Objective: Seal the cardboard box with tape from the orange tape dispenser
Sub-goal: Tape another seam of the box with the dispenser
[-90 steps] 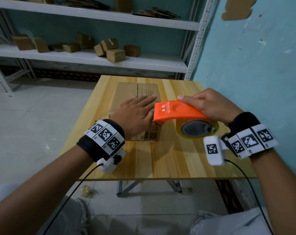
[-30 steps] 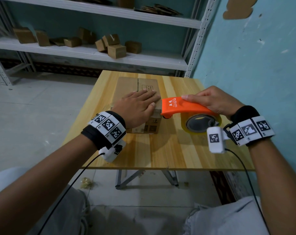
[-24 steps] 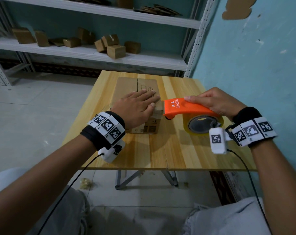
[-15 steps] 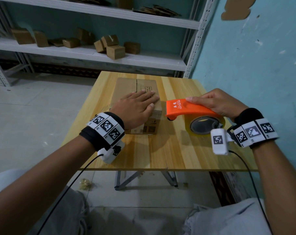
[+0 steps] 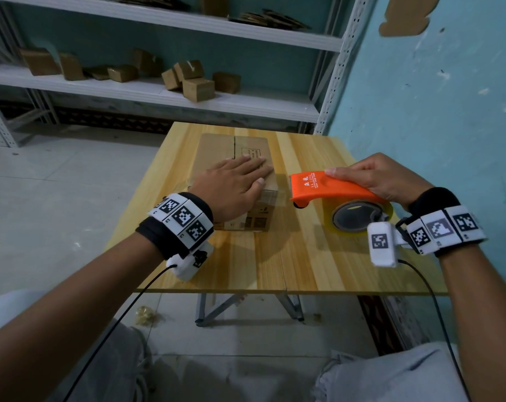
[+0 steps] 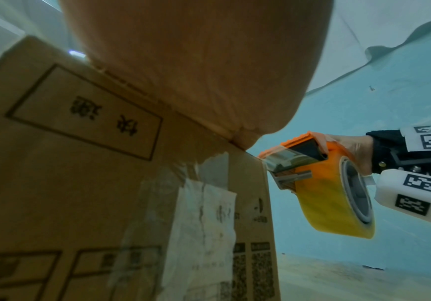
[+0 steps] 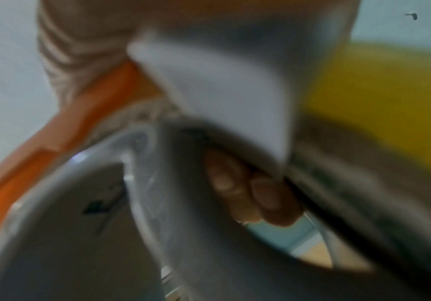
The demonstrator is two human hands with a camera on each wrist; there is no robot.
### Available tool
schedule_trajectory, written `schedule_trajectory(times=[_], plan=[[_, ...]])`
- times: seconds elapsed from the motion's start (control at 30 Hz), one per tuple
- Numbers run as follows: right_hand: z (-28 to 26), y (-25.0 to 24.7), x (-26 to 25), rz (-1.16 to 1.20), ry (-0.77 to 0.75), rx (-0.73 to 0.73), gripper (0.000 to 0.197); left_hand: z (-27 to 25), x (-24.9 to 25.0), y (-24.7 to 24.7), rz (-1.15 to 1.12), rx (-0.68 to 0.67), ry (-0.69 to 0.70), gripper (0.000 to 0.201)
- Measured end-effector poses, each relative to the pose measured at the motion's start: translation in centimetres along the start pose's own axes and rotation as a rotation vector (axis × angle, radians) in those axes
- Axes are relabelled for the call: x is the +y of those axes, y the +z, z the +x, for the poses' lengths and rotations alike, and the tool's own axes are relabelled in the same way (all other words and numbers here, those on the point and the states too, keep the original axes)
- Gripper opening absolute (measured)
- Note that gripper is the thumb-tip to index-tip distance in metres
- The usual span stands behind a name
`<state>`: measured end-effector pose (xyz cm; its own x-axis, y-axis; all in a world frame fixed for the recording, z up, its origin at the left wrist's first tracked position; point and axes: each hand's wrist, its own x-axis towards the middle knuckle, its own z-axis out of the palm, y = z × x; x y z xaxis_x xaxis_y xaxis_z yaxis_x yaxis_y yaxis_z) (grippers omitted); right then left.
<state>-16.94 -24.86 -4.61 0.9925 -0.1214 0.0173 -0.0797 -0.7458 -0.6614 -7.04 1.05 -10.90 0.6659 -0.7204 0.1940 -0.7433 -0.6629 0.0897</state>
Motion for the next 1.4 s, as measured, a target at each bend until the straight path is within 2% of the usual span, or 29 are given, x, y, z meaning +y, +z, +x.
schedule_trajectory(times=[0.4, 0.67, 0.77, 0.97, 1.2, 1.33, 1.4], plan=[[-0.2, 0.1, -0.2, -0.029, 0.011, 0.011, 0.068, 0.0, 0.1, -0.1, -0.007, -0.011, -0.013, 0.05], [-0.2, 0.2, -0.2, -0.052, -0.017, 0.049, 0.068, 0.5, 0.9, -1.8, -0.1, -0.09, -0.037, 0.048], [-0.3, 0.3, -0.3, -0.065, -0.022, 0.045, 0.068, 0.8, 1.9, -2.1, -0.086, -0.076, -0.025, 0.048], [0.0, 0.3, 0.1, -0.071, -0.01, 0.029, 0.066, 0.4, 2.8, -2.1, -0.229, -0.024, -0.034, 0.047], [0.1, 0.5, 0.4, -0.076, -0.009, 0.02, 0.075, 0.9, 3.0, -0.9, 0.004, 0.021, -0.053, 0.055], [0.1, 0.6, 0.5, -0.072, -0.014, 0.01, 0.075, 1.2, 3.1, -1.1, 0.028, 0.044, -0.084, 0.049], [0.2, 0.7, 0.6, -0.074, -0.018, 0.008, 0.072, 1.2, 2.8, -0.8, 0.058, 0.032, -0.05, 0.064]])
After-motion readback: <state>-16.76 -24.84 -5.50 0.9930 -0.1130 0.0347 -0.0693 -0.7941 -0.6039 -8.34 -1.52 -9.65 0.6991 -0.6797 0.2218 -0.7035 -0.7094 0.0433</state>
